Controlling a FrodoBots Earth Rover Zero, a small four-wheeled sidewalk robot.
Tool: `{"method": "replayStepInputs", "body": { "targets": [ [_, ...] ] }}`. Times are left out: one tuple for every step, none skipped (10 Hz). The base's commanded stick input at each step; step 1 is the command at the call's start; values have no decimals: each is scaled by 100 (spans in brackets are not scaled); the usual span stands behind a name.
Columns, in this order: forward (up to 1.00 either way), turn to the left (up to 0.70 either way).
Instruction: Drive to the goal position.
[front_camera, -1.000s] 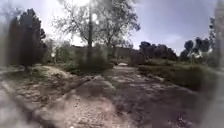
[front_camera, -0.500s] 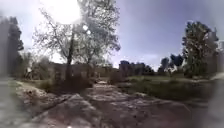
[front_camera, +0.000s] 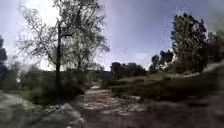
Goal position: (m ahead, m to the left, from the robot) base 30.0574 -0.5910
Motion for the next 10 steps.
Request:
{"method": "replayStepInputs", "body": {
  "targets": [
    [70, 29],
    [70, 35],
    [70, 35],
    [70, 35],
    [70, 35],
    [70, 35],
    [70, 35],
    [70, 35],
    [70, 35],
    [70, 35]
  ]
}}
